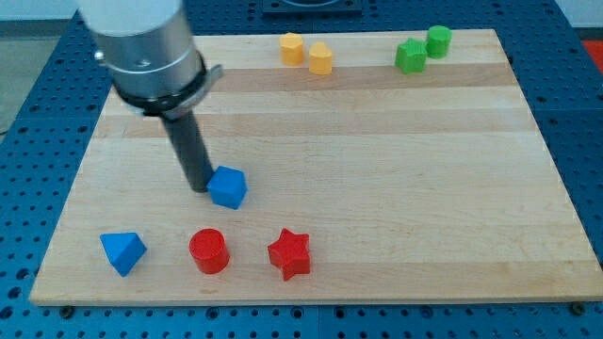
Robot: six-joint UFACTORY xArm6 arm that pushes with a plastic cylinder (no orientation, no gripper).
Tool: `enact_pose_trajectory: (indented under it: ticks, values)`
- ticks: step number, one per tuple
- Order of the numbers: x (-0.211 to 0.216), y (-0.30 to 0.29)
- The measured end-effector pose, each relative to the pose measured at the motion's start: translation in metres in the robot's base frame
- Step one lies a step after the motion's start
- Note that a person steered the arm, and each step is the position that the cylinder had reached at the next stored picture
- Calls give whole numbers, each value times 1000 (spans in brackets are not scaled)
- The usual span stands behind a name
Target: Push the green star closer to the blue cube
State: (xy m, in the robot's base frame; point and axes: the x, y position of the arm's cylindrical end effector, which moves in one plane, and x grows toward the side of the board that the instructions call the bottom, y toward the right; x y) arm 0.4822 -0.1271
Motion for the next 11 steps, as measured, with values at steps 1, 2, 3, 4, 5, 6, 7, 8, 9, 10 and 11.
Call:
enact_pose_trajectory:
  ticks: [1,2,3,4,5,6,7,8,9,10,11]
  values:
    - [-1,29]
    - [-1,57]
    - [-3,79]
    - [15,34]
    - [42,38]
    - [41,72]
    - [28,111]
    - [7,92]
    - [-38,81]
    - [-44,210]
    - [-85,323]
